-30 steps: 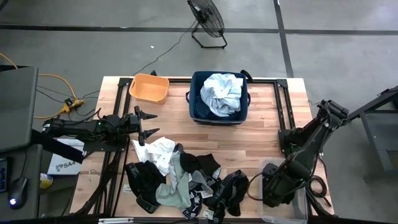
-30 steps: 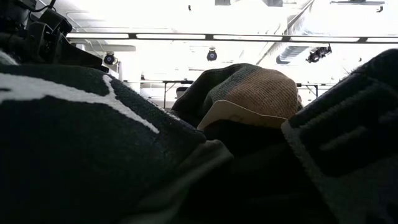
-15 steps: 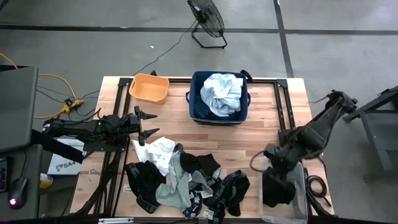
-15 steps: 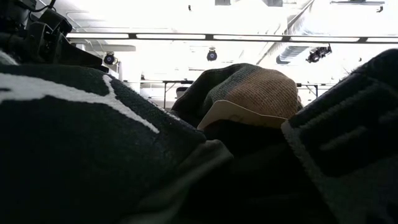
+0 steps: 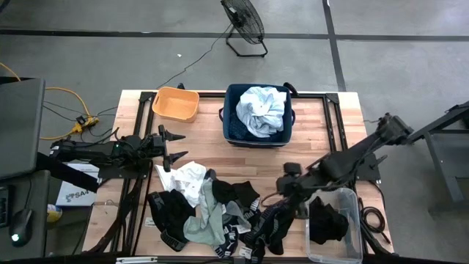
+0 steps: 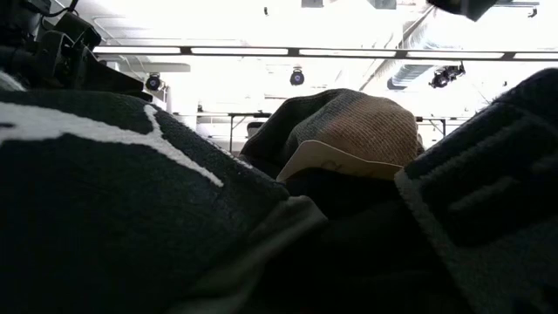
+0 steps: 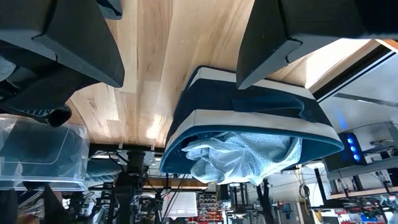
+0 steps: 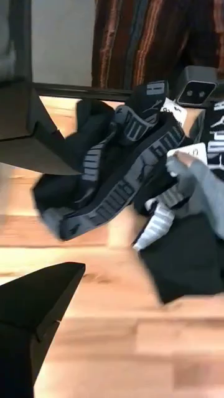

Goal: Pick & Place Cloths
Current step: Put the black boxer shorts into the transparent bin

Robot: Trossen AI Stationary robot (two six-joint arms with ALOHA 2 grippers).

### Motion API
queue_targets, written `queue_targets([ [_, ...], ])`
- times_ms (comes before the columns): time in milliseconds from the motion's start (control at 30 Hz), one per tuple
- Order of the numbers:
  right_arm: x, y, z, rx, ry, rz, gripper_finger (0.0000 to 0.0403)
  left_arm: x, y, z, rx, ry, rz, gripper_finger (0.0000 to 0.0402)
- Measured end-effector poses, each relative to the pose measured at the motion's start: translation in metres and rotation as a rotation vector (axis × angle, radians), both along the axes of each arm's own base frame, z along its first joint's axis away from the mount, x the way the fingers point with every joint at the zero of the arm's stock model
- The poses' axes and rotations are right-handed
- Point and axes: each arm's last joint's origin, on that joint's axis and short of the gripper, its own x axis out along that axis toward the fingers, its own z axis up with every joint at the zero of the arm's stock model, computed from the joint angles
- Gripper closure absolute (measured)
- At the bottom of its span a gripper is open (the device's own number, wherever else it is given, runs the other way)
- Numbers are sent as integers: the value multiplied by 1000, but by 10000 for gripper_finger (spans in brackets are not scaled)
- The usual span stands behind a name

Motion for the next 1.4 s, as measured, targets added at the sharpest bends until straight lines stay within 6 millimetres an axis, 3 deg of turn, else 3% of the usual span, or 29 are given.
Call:
queue_targets([
  [233, 24, 27, -45, -44, 105, 63, 170, 0, 0, 0, 0, 0, 0, 96],
  [633, 22, 62, -92, -237, 176, 244, 170, 0, 0, 0, 0, 0, 0, 96],
  [1133, 42, 72, -122, -350, 89, 511, 170, 0, 0, 0, 0, 0, 0, 96],
  [1400, 50, 79, -137, -314, 68, 558, 170, 0, 0, 0, 0, 0, 0, 96],
])
